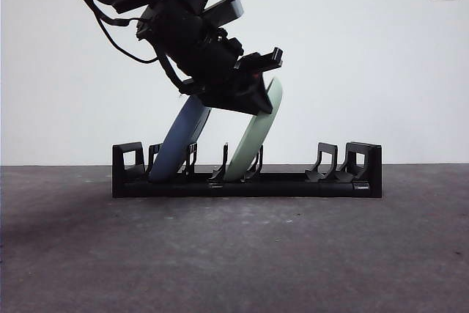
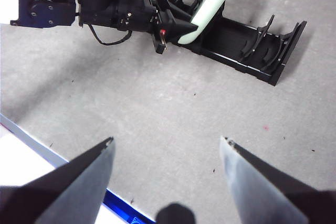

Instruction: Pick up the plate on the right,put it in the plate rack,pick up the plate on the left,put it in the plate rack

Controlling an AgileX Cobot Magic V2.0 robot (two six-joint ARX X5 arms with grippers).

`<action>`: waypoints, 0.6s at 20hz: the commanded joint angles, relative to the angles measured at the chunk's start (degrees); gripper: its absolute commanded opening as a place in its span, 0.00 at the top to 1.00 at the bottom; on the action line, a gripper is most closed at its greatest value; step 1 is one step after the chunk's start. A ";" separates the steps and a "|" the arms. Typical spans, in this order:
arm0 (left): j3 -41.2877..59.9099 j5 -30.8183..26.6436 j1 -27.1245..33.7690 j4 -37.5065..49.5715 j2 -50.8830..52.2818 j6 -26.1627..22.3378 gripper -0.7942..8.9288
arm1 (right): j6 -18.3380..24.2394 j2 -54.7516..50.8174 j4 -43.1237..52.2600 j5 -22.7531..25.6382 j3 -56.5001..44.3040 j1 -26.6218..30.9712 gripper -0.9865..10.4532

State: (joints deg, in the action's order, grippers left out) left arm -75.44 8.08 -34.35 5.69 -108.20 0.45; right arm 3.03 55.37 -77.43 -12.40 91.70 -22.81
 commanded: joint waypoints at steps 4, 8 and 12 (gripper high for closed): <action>-0.76 0.09 -0.48 -0.63 -0.48 0.68 0.69 | 0.48 -0.04 -0.70 -0.20 -0.11 -0.04 0.61; -1.62 2.45 -0.61 -2.54 1.36 0.85 0.69 | 0.48 -0.02 -0.59 -0.17 -0.11 -0.04 0.61; -1.62 2.51 -0.61 -5.88 5.60 0.87 0.69 | 0.48 -0.02 -0.57 -0.17 -0.11 -0.04 0.61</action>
State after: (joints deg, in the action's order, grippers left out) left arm -76.97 10.17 -34.79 -0.40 -102.69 0.71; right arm 3.03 55.42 -77.43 -12.40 91.70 -22.81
